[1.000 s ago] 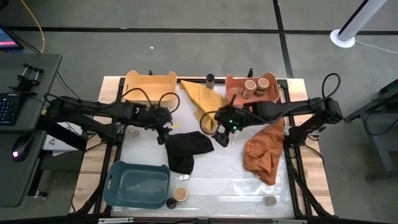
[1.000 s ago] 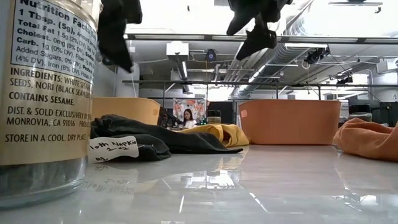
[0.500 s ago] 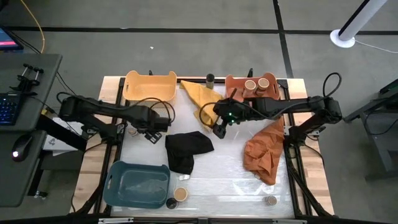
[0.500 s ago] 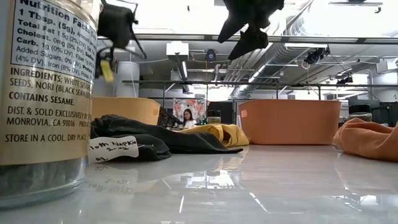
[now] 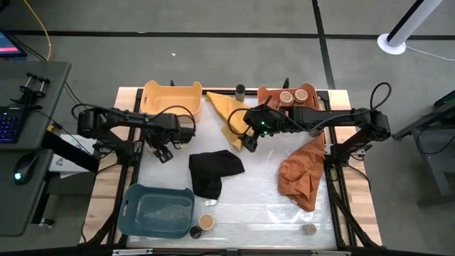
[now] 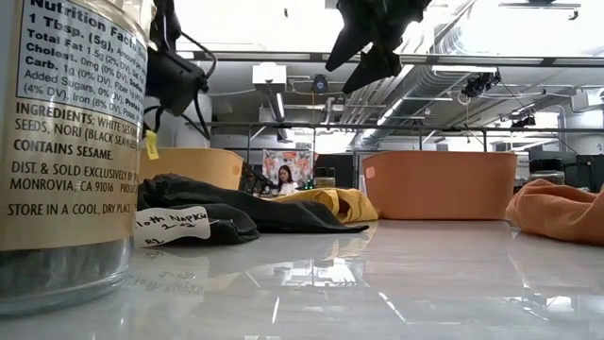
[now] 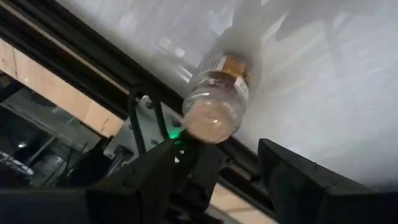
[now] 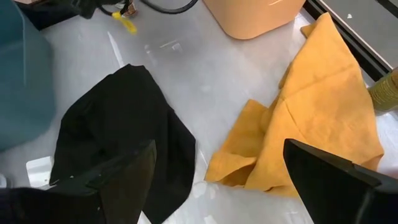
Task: Sort spices by type
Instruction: Put the top brown seasoning bottle into the yellow bin
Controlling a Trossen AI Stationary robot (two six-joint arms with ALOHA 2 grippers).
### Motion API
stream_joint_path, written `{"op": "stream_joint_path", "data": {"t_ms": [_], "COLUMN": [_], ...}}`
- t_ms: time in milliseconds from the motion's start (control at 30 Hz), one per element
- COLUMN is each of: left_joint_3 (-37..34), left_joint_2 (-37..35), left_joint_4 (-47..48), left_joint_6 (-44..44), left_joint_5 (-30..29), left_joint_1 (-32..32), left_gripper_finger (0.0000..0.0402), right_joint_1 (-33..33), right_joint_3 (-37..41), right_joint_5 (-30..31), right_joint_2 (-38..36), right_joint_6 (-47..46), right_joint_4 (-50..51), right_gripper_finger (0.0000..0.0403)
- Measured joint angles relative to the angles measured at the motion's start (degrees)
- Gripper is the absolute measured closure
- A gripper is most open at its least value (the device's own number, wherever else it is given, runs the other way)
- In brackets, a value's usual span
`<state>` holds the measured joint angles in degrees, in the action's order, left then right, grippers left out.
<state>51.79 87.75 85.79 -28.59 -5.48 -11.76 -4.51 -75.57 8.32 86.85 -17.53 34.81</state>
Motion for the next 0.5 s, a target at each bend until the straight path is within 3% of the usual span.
{"op": "stream_joint_path", "data": {"t_ms": [500], "left_joint_3": [0.02], "left_joint_2": [0.01], "left_joint_4": [-2.23], "left_joint_6": [8.43], "left_joint_5": [3.17], "left_joint_1": [-9.89], "left_gripper_finger": [0.0184], "right_joint_1": [0.04], "right_joint_3": [0.00], "right_joint_5": [-0.20], "right_joint_2": [0.00], "right_joint_6": [0.05], "right_joint_4": [0.02], "right_gripper_finger": [0.0055]}}
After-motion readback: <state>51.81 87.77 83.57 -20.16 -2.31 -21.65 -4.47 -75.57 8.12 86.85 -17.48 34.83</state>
